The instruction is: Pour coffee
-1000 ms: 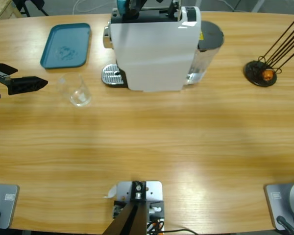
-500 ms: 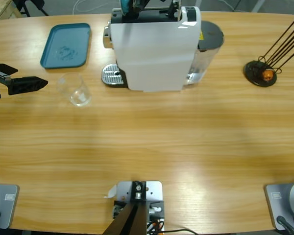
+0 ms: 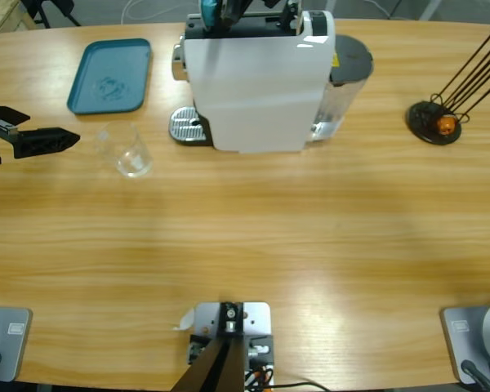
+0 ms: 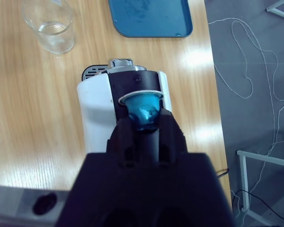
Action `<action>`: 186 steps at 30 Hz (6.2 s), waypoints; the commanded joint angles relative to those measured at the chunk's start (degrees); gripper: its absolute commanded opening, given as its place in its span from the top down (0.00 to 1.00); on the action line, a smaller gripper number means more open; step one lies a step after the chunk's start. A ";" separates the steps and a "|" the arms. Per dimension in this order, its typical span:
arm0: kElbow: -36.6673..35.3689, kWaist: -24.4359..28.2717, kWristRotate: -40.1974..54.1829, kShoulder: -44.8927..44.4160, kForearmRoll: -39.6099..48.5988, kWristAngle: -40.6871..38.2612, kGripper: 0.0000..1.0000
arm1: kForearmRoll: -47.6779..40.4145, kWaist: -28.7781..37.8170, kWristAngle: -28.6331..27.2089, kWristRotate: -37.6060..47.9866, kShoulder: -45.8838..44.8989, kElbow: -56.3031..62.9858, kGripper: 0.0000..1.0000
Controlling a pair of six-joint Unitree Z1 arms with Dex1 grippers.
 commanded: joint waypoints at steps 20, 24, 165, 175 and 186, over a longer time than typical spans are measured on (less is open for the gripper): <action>2.18 -0.55 -0.13 0.74 -0.56 -0.84 0.00 | 6.39 1.09 0.25 0.50 4.47 -2.60 0.14; 2.18 -0.57 -0.13 0.88 -0.61 -0.84 0.00 | 7.56 1.37 0.16 2.06 3.05 -5.29 0.15; 2.09 -0.52 -0.13 3.17 -0.82 -2.07 0.00 | -42.59 17.05 -31.46 34.70 8.44 36.51 1.00; 2.09 -0.52 -0.13 3.19 -0.82 -2.07 0.00 | -43.99 17.27 -32.43 35.18 7.07 37.18 1.00; 2.88 -0.52 0.29 0.39 -2.07 -1.63 0.00 | -36.70 14.87 -22.41 36.36 -15.85 33.27 0.44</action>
